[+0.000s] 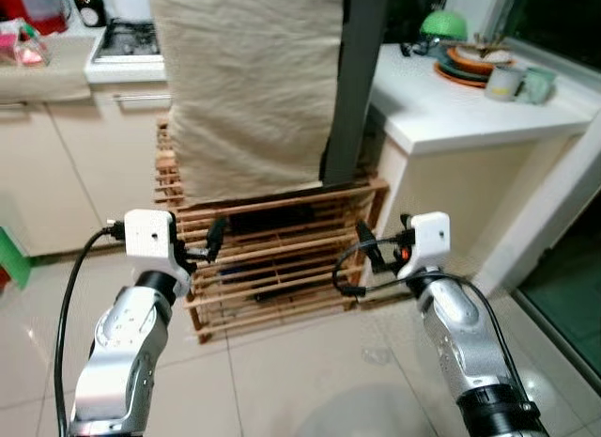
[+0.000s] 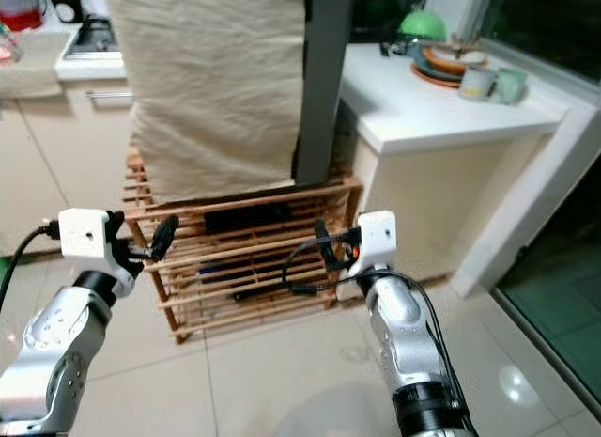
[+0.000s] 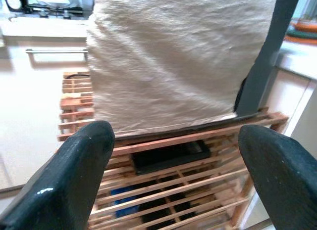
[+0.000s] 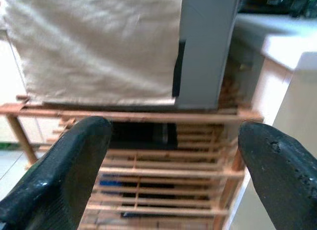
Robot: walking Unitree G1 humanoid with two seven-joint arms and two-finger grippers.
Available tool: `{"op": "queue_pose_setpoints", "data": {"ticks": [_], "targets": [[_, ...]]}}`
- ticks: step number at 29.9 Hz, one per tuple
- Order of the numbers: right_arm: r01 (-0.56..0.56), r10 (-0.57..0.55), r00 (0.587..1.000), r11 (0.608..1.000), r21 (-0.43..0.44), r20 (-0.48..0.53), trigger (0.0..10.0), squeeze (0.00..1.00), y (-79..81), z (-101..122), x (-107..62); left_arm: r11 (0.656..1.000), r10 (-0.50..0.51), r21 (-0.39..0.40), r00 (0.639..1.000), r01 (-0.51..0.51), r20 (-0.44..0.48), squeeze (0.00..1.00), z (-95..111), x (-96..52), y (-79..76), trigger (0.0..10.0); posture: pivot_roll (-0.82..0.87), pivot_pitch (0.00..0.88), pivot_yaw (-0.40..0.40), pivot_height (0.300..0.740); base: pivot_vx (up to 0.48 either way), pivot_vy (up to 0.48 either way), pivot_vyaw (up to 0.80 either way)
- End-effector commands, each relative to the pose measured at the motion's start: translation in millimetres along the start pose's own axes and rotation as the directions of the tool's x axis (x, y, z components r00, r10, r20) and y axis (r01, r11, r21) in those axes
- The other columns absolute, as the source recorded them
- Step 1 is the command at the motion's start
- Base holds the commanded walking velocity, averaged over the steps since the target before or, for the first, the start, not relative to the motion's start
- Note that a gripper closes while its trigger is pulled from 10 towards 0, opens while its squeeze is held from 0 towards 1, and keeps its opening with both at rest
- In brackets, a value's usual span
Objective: Restocking fridge
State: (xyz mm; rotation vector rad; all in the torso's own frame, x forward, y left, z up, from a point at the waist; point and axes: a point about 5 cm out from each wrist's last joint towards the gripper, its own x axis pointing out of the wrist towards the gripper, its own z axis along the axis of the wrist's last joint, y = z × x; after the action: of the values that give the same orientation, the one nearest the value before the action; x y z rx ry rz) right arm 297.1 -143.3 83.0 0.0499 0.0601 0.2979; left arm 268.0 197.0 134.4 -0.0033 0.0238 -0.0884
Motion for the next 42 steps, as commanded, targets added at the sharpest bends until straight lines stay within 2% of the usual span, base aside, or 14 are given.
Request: {"op": "queue_pose_setpoints", "data": {"ticks": [1, 3, 4, 5, 8, 9, 10, 12, 16, 18, 21, 25, 38, 42], "targets": [[0.006, -0.006, 1.0, 1.0, -0.003, -0.029, 10.0, 0.0, -0.4, -5.9, -6.0, 1.0, 0.005, 0.001, 1.0, -0.005, -0.02, 0.0, -4.1, -8.0, 1.5, 10.0, -0.04, 0.0, -0.028, 0.74, 0.0, 0.0, 0.0], [0.017, -0.016, 0.998, 1.0, 0.008, -0.053, 10.0, 0.0, -0.2, -14.2, -10.1, 1.0, 0.014, -0.002, 0.999, -0.014, -0.038, 0.0, -10.9, -12.5, 1.9, 10.0, -0.03, 0.0, -0.037, 0.74, 0.0, 0.0, 0.0], [0.029, -0.028, 0.997, 1.0, 0.005, -0.072, 10.0, 0.0, -1.2, -16.8, -16.0, 0.999, 0.028, -0.033, 0.997, -0.031, -0.069, 0.0, -16.0, -23.7, 0.0, 10.0, -0.02, 0.0, -0.048, 0.74, 0.0, 0.0, 0.0], [0.035, -0.034, 0.997, 0.999, 0.004, -0.07, 10.0, 0.0, -4.9, -15.2, -17.0, 0.999, 0.012, -0.036, 0.997, -0.015, -0.074, 0.0, -16.5, -28.0, -3.7, 10.0, -0.02, 0.0, -0.067, 0.74, 0.0, 0.0, 0.0], [0.052, -0.052, 0.997, 0.999, 0.005, -0.064, 10.0, 0.0, -12.5, -12.3, -16.9, 0.999, -0.008, -0.037, 0.997, 0.005, -0.078, 0.0, -17.3, -31.0, -8.1, 10.0, -0.04, 0.0, -0.067, 0.74, 0.0, 0.0, 0.0], [0.093, -0.093, 0.995, 0.996, 0.006, -0.04, 10.0, 0.0, -24.6, -6.5, -14.8, 0.998, -0.026, -0.052, 0.997, 0.022, -0.07, 0.0, -17.7, -27.6, -13.2, 10.0, -0.06, 0.0, -0.05, 0.74, 0.0, 0.0, 0.0], [0.093, -0.093, 0.995, 0.996, 0.006, -0.04, 10.0, 0.0, -24.6, -6.5, -14.8, 0.998, -0.026, -0.052, 0.997, 0.022, -0.07, 0.0, -17.7, -27.6, -13.2, 10.0, -0.06, 0.0, -0.05, 0.74, 0.0, 0.0, 0.0], [0.135, -0.135, 0.991, 0.991, 0.012, -0.013, 10.0, 0.0, -34.8, -0.4, -13.5, 0.996, -0.032, -0.079, 0.998, 0.028, -0.05, 0.0, -17.2, -22.8, -18.4, 10.0, -0.07, 0.0, -0.036, 0.74, 0.0, 0.0, 0.0], [0.189, -0.19, 0.982, 0.982, 0.026, 0.024, 10.0, 0.0, -45.0, 7.9, -13.2, 0.997, -0.051, -0.061, 0.999, 0.052, 0.008, 0.0, -8.2, -17.7, -26.2, 10.0, -0.08, 0.0, -0.026, 0.74, 0.0, 0.0, 0.0], [0.192, -0.193, 0.981, 0.981, 0.023, 0.026, 10.0, 0.0, -44.7, 8.2, -13.5, 0.997, -0.042, -0.066, 0.999, 0.043, 0.019, 0.0, -6.6, -17.3, -25.6, 10.0, -0.08, 0.0, -0.026, 0.74, 0.219, 0.0, 0.0], [0.179, -0.179, 0.984, 0.984, 0.01, 0.021, 10.0, 0.0, -43.5, 9.3, -6.0, 0.995, -0.013, -0.095, 1.0, 0.016, 0.028, 0.0, -5.7, -7.6, -25.2, 10.0, -0.09, 0.0, -0.033, 0.74, 0.447, 0.0, 0.0], [0.162, -0.162, 0.986, 0.987, -0.002, 0.038, 10.0, 0.0, -42.8, 15.4, 3.9, 0.996, 0.008, -0.087, 1.0, -0.006, 0.028, 0.0, -5.6, 3.0, -25.4, 10.0, -0.09, 0.0, -0.041, 0.74, 0.436, 0.065, 0.0], [0.152, -0.151, 0.987, 0.988, -0.011, 0.045, 10.0, 0.0, -40.3, 19.2, 12.6, 0.995, 0.037, -0.092, 0.999, -0.036, 0.007, 0.0, -12.2, 8.2, -20.5, 10.0, -0.08, 0.0, -0.045, 0.74, 0.275, 0.369, 0.0], [0.145, -0.145, 0.989, 0.989, 0.001, 0.033, 10.0, 0.0, -38.5, 15.4, 14.2, 0.994, 0.03, -0.106, 0.999, -0.028, 0.016, 0.0, -11.3, 8.0, -17.5, 10.0, -0.07, 0.0, -0.04, 0.74, 0.0, 0.48, -0.75]]}}
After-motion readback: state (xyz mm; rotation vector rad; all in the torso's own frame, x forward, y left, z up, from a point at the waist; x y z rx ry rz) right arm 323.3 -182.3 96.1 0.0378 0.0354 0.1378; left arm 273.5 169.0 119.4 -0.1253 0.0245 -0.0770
